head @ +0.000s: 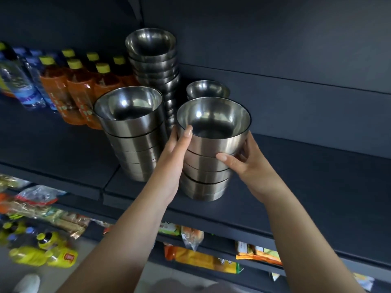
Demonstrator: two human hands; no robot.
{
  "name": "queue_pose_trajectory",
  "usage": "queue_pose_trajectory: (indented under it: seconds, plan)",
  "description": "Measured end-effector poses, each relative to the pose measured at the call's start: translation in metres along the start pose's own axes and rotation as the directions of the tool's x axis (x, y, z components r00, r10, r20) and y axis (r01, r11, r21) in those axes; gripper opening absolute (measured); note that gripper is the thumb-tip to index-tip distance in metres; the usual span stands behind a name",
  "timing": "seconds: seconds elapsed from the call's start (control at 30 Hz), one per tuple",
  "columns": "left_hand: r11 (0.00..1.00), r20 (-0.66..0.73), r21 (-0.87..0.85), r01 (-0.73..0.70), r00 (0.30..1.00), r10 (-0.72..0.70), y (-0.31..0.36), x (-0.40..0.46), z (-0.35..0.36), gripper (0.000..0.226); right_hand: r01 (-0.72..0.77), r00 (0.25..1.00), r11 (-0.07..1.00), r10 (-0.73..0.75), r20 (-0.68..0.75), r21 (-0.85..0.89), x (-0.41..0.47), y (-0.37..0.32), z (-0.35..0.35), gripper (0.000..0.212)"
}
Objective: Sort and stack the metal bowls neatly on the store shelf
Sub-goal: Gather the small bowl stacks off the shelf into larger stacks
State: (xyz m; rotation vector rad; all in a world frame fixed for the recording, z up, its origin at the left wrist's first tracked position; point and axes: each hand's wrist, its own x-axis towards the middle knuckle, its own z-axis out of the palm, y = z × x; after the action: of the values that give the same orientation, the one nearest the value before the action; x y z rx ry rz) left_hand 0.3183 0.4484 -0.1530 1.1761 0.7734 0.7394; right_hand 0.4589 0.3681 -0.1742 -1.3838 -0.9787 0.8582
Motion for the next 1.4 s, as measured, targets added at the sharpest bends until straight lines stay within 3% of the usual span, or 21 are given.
queue_pose_trajectory:
  seconds: [0.17,0.33,0.47,0.6,0.7,0.8,0.97,1.23,1.4]
  plan:
    - [1.000,0.038,-0.020,0.004,0.999,-0.004,-0.007,0.008,-0.008,0.054,0.004,0.999,1.000,-0.003,-0.040,0.021,-0.002,0.011,0.007,0.078]
    - [0.999,0.074,-0.047,-0.004,0.997,0.008,-0.012,0.009,-0.009,0.066,0.000,0.998,1.000,0.000,-0.058,0.001,-0.005,0.018,0.010,0.094]
    - [0.995,0.061,-0.095,0.026,0.998,-0.020,-0.016,0.012,-0.010,0.036,0.004,0.997,0.999,-0.007,-0.076,-0.033,-0.008,0.023,0.012,0.107]
    - [0.998,0.082,-0.057,-0.033,0.996,0.037,-0.018,0.013,-0.010,0.070,0.050,0.993,0.997,-0.055,-0.105,-0.051,-0.007,0.023,0.016,0.102]
    - [0.994,0.107,-0.046,-0.098,0.989,0.102,-0.021,0.013,-0.007,0.077,0.081,0.985,0.994,-0.091,-0.148,-0.068,-0.006,0.024,0.020,0.096]
    - [0.992,0.082,-0.051,-0.115,0.990,0.119,-0.023,0.013,-0.004,0.117,0.103,0.978,0.992,-0.115,-0.176,-0.075,-0.006,0.027,0.023,0.092]
    - [0.985,0.108,-0.059,-0.161,0.980,0.166,-0.034,0.017,-0.008,0.107,0.106,0.977,0.992,-0.118,-0.178,-0.075,-0.006,0.033,0.023,0.094]
    - [0.980,0.137,-0.104,0.172,0.978,-0.157,-0.069,0.019,-0.023,0.105,-0.029,0.990,0.996,0.017,-0.137,-0.084,-0.011,0.063,0.023,0.113]
    - [0.940,0.219,-0.060,0.336,0.923,-0.316,-0.069,0.027,-0.030,0.108,-0.070,0.988,0.995,0.060,-0.143,-0.065,-0.010,0.075,0.025,0.120]
